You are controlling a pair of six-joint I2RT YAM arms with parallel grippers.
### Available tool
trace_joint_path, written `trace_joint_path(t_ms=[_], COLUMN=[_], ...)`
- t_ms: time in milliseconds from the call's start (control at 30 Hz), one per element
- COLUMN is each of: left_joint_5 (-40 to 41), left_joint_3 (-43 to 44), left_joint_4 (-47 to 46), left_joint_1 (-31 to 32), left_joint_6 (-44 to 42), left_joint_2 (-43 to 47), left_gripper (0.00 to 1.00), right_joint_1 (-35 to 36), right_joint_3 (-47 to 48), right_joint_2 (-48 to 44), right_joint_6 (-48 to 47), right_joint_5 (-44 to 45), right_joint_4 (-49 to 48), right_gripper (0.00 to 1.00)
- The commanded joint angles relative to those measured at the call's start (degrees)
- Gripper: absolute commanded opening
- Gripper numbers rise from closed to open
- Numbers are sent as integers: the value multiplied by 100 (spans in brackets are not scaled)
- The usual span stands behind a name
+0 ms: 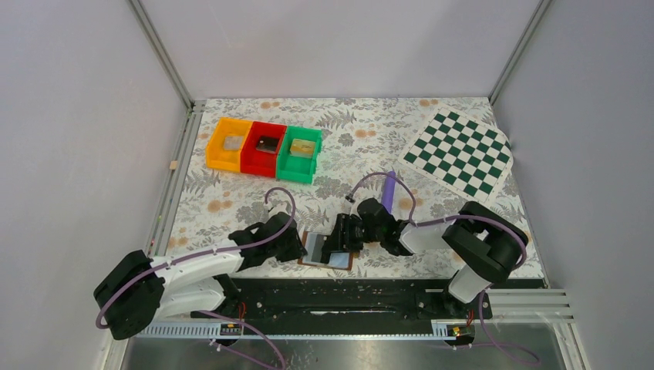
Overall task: Take the credit cards out of the card holder
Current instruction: Remove the credit card from the card holder.
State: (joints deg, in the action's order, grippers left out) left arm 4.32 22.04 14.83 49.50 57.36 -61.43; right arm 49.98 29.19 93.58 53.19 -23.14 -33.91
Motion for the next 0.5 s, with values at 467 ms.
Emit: trace_joint_path(t_ms=[467], left_joint_5=[47], left_joint_3=[-104], left_joint_4=[81], left_joint_1=[-7], left_joint_6=[12], left_joint_2=[-269], left_gripper=[17], right_joint_1=[107], right_joint_3=[229], right_joint_2=[208], right_joint_6=[-9], right_joint_5=[-93], right_joint_4=[118], right_gripper=[45])
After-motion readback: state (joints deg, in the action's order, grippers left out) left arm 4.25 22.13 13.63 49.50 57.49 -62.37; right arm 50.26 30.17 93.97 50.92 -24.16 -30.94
